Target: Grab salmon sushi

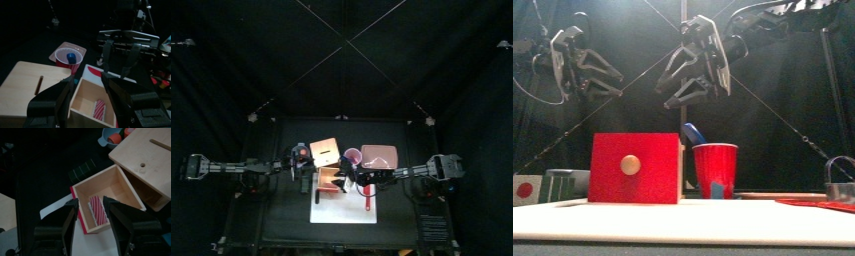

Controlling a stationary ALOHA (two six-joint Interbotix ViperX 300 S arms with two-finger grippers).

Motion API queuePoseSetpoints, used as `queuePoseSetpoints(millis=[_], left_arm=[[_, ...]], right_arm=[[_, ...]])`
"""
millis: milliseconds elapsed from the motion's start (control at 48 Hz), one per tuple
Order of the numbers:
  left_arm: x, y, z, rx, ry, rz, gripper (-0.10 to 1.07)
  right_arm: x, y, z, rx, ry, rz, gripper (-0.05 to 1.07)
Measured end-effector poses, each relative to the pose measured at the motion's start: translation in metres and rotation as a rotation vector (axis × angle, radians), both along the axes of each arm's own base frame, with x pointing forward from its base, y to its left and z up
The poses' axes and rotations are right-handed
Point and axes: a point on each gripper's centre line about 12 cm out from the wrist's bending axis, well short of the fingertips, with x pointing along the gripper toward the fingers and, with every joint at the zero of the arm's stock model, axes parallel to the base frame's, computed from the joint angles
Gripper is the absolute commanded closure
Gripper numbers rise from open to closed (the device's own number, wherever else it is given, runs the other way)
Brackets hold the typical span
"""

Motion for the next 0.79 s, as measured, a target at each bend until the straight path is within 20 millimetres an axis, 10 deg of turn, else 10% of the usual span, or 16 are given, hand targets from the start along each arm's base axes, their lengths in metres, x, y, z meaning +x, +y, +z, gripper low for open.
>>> queuePoseSetpoints(millis=[792], left_arm=[[0.015,0.007,0.025,-0.013,0.042,0.008,0.13]], right_arm=[[-0.013,-0.010,0.003,-0.170,0.062,-0.086,0.22]])
